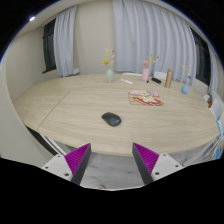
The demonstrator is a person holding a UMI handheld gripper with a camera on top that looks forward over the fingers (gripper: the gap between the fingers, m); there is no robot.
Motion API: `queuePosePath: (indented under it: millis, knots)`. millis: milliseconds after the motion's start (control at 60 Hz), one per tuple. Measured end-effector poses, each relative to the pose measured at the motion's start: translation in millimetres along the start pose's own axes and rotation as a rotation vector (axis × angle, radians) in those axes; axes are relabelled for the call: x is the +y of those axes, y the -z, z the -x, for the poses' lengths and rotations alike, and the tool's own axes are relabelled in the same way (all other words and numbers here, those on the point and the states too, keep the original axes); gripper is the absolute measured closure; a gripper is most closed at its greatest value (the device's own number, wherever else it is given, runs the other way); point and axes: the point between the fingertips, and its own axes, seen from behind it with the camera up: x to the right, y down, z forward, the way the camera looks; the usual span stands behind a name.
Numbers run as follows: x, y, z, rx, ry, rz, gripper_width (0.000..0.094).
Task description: Arrange mouse
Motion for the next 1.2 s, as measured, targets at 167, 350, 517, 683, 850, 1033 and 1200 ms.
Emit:
queuePosePath:
  millis: [167,350,517,683,850,1033,1200]
  knots:
    - [-2.6,-37.6,-0.8,0.025,-0.010,-0.026,0.0081]
    - [-3.4,-102.8,-3.9,0.051,-0.049,-0.014,0.0080]
    - [-15.1,-156.5,-12.9,0.080,-0.039,-0.031,0.0080]
    - [-25.7,-201.0,-18.5,0.098,-0.038,-0.008,0.0082]
    - [-32.3,-241.5,-23.2,0.111,-0.035,0.006,0.0078]
    - [-56.3,-262.6,-30.6,0.115,-0.050,0.008,0.0077]
    - [-69.0,-283.6,-40.3,0.129,-0.074,0.002,0.0077]
